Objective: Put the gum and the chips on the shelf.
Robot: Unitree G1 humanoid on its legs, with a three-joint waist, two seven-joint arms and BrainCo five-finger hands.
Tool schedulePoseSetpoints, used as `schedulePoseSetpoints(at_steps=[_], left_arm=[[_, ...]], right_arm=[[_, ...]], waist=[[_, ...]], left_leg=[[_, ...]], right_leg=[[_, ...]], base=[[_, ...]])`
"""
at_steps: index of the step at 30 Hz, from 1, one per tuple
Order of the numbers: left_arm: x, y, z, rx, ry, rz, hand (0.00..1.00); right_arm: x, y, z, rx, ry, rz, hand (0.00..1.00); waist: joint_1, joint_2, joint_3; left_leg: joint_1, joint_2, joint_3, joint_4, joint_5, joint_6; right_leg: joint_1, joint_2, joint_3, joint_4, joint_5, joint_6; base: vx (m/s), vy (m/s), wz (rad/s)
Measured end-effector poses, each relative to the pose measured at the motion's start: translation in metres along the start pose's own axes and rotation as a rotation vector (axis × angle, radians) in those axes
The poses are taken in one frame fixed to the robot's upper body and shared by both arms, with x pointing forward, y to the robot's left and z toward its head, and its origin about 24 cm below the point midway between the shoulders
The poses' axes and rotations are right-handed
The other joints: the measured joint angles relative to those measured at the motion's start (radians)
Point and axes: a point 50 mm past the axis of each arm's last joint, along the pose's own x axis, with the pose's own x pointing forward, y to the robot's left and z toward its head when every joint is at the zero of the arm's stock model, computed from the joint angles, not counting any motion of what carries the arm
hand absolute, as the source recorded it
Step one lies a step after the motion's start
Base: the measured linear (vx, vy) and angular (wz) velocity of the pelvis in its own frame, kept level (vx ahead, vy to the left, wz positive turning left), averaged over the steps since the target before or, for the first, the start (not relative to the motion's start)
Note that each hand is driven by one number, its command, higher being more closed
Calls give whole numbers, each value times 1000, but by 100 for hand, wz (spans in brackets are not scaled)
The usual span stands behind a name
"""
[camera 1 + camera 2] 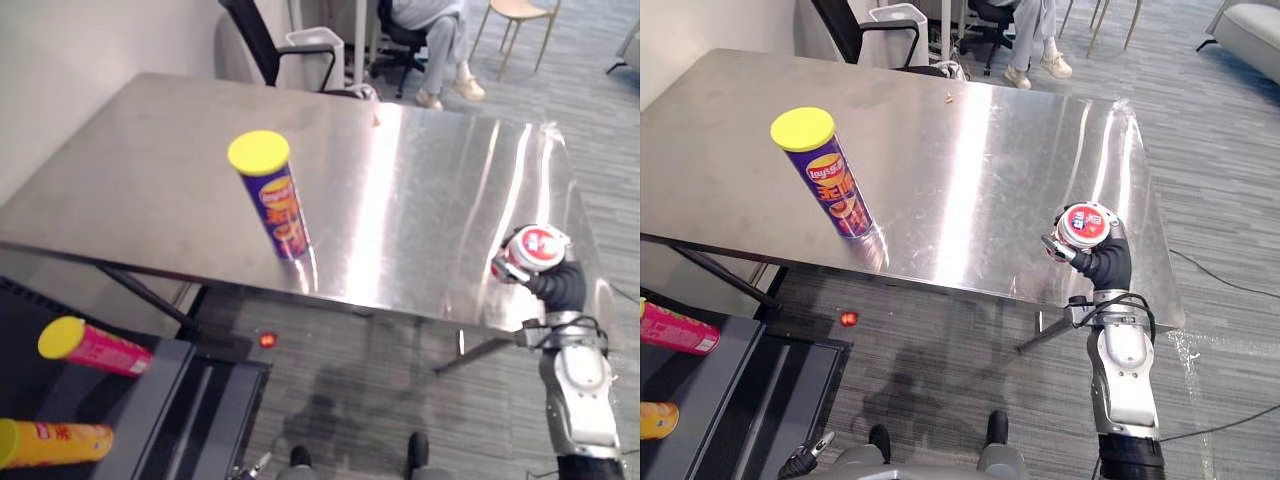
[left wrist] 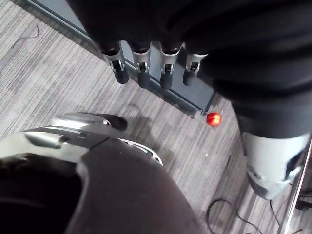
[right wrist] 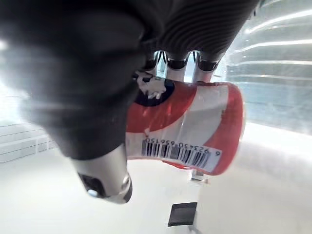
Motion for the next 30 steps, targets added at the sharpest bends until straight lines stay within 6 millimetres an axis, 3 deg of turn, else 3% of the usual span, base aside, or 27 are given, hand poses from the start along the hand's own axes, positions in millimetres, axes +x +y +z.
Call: schedulePoseSetpoints(at_steps=[5,10,15,17,20,22,23,24,25,26,28,30], left_arm=[[-2,5,-4,-27,10,23,0],[-5,11,-11,-70,26,54,0],[-5,7,-11,-89,29,36,0],[-4,5,-10,-136,21,17,0],[-4,1,-6,-153,3,-5,0],[-3,0,0,-148,-20,-10,0],[-2,1,1,-147,-22,-9,0],[-2,7,0,-152,-7,17,0],[0,9,3,-155,-9,26,0],[1,3,1,-179,4,25,0],[-3,-7,-13,-242,42,21,0],[-6,-9,-20,-272,55,23,0]], right_arm=[[-9,-19,8,-36,-25,-79,100],[-20,-20,2,-34,21,-87,100],[-20,-11,-2,11,33,-58,100],[-18,8,-9,87,53,8,100],[-13,28,-17,166,76,81,100],[-3,32,-11,175,32,96,100],[0,32,-9,174,18,99,100],[5,33,-6,176,-1,99,100],[7,31,-5,169,-12,93,100],[10,25,-3,156,-23,61,100],[9,16,-4,142,-18,8,100],[9,7,-3,124,-25,-27,100]], waist=[[-3,-14,-17],[-12,-24,-47],[-9,1,-35],[-2,11,-24],[6,16,-19],[18,33,-14],[24,39,-9],[38,25,-8],[41,25,-2],[48,27,7],[44,34,5],[29,94,-13]], left_leg=[[3,-9,-11,-9,10,4],[21,-14,-24,-28,19,0],[-66,32,-73,211,-85,-7],[-112,40,-126,249,-93,-9],[-166,27,-222,218,-43,-20],[-202,28,-320,57,69,-30],[-200,44,-314,4,73,-28],[-192,84,-189,-92,30,46],[-217,95,-115,-62,30,82],[-266,101,20,99,76,125],[-245,110,152,287,98,160],[-220,111,224,292,102,149]], right_leg=[[-1,-9,-4,16,-5,5],[12,-12,-13,27,-21,8],[-10,5,-30,165,-101,-3],[-11,10,-71,191,-117,-10],[-10,6,-164,186,-124,-23],[-46,8,-285,202,-142,-54],[-48,16,-308,199,-144,-63],[-36,26,-377,146,-116,-80],[-36,11,-415,138,-113,-86],[-50,-26,-474,166,-121,-101],[-36,-62,-544,187,-123,-105],[-25,-61,-620,211,-126,-106]], base=[[-26,4,6],[-12,-8,6],[-45,-16,12],[-106,-40,48],[-113,-77,100],[-119,-132,157],[-151,-232,151],[-121,-182,124],[-138,-195,155],[-75,-79,112],[-61,-76,126],[-63,-3,139]])
